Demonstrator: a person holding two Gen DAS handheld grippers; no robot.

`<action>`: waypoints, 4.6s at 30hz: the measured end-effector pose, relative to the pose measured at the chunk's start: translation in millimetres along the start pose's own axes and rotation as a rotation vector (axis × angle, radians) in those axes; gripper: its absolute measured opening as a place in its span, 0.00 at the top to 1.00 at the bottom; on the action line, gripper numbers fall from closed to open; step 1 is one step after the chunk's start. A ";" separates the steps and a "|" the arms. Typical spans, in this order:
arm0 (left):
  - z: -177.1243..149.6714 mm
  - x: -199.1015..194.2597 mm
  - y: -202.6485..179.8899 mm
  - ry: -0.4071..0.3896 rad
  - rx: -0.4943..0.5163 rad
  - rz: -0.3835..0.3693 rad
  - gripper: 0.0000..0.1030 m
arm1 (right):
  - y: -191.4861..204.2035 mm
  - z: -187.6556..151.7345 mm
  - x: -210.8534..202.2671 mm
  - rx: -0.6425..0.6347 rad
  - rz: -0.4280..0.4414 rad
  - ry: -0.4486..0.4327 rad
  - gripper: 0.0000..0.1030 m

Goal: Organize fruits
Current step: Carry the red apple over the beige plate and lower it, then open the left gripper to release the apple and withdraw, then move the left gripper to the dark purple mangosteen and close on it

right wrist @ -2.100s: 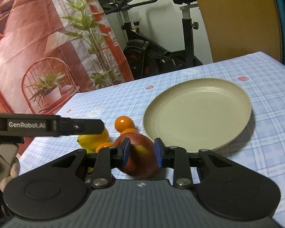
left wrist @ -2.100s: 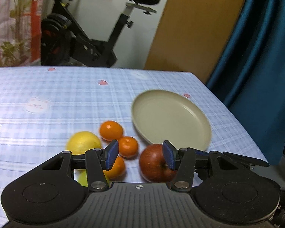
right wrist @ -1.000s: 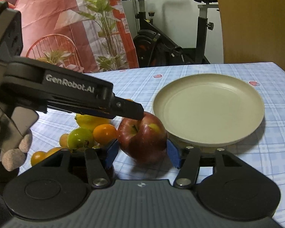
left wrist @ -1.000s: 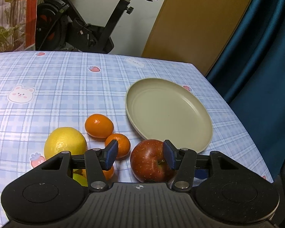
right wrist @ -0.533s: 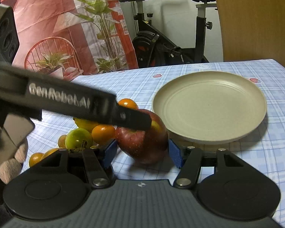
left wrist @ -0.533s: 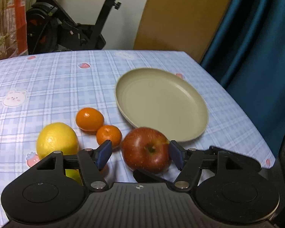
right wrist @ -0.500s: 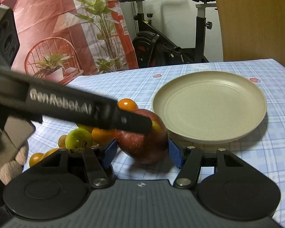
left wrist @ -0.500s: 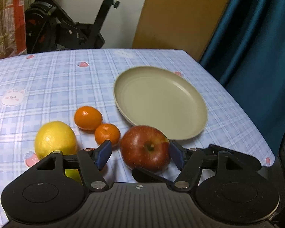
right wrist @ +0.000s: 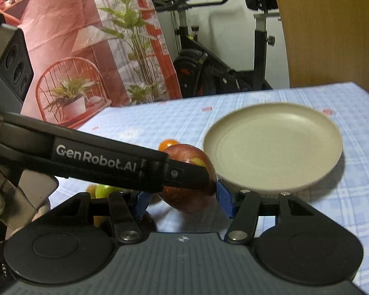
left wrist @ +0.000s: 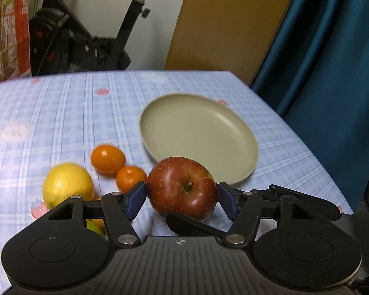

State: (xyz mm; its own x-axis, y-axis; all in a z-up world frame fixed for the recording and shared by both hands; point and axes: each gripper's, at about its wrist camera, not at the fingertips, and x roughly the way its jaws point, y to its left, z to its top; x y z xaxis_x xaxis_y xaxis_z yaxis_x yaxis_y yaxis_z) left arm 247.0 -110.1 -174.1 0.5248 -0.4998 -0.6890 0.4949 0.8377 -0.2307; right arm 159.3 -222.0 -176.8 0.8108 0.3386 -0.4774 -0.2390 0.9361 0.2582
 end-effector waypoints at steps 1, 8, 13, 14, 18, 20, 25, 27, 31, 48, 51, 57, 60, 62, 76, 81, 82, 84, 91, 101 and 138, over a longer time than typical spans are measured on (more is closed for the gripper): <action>1.9 -2.5 -3.3 -0.008 0.013 0.003 0.35 | 0.8 2.4 -2.3 -0.001 -0.001 -0.008 0.43; 16.4 -9.5 -11.7 -0.040 0.039 -0.013 0.35 | 0.5 18.7 -10.8 -0.010 -0.021 -0.035 0.43; 34.2 -8.2 -19.0 -0.067 0.056 -0.017 0.35 | -2.9 38.6 -12.2 -0.032 -0.030 -0.052 0.43; 38.3 -6.1 -19.2 -0.074 0.055 -0.018 0.35 | -3.7 41.8 -10.5 -0.036 -0.033 -0.054 0.43; 52.7 6.4 -14.1 -0.078 0.033 -0.028 0.35 | -12.9 53.4 0.2 -0.057 -0.037 -0.065 0.43; 58.5 16.3 -10.6 -0.072 0.023 -0.031 0.35 | -19.9 57.4 9.5 -0.063 -0.038 -0.064 0.43; 69.9 45.9 -1.0 -0.034 -0.028 -0.013 0.35 | -38.2 61.9 35.7 -0.036 -0.045 -0.044 0.43; 70.2 55.9 -0.9 -0.020 -0.020 0.010 0.35 | -42.5 61.2 44.7 -0.044 -0.053 -0.029 0.43; 71.1 69.8 4.9 0.003 -0.016 0.033 0.35 | -51.9 58.2 62.6 -0.031 -0.047 0.003 0.44; 70.9 85.0 19.3 0.020 0.003 0.075 0.35 | -56.3 53.6 85.1 0.039 -0.049 0.014 0.44; 71.1 84.8 19.8 0.017 0.005 0.088 0.35 | -55.0 55.9 88.3 0.053 -0.053 0.015 0.44; 70.7 83.5 22.5 0.025 0.014 0.104 0.35 | -51.9 57.4 89.9 0.055 -0.038 0.027 0.44; 69.1 81.4 25.5 0.028 0.006 0.101 0.35 | -50.9 57.6 90.3 0.047 -0.029 0.029 0.43; 68.6 80.2 27.0 0.030 0.000 0.101 0.35 | -50.1 57.3 90.3 0.044 -0.028 0.030 0.43; 69.1 79.1 27.5 0.020 -0.017 0.105 0.33 | -49.3 57.2 91.7 0.039 -0.054 0.041 0.42; 70.5 66.4 29.1 -0.009 -0.031 0.108 0.33 | -52.3 57.0 86.0 0.044 -0.069 0.050 0.38; 70.7 62.8 29.1 -0.016 -0.033 0.109 0.33 | -52.6 56.9 83.0 0.046 -0.072 0.049 0.38; 70.7 54.8 28.6 -0.028 -0.033 0.109 0.33 | -52.2 56.8 77.5 0.048 -0.075 0.047 0.38; 65.5 17.4 27.8 -0.064 -0.028 0.136 0.33 | -51.0 54.4 45.7 0.079 -0.093 0.021 0.38; 28.4 -54.5 27.2 -0.173 -0.036 0.166 0.33 | -27.2 41.3 -3.5 0.092 -0.075 -0.028 0.38; -67.3 -122.1 38.6 -0.310 -0.180 0.276 0.36 | 44.7 -16.5 -2.9 -0.157 0.011 0.146 0.27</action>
State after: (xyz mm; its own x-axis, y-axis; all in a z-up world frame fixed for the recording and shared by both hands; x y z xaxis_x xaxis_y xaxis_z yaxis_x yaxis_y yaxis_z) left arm 155.4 -2.0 -145.2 0.8167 -0.2712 -0.5093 0.1931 0.9602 -0.2016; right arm 137.4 -179.6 -177.8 0.7246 0.3480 -0.5949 -0.3363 0.9319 0.1356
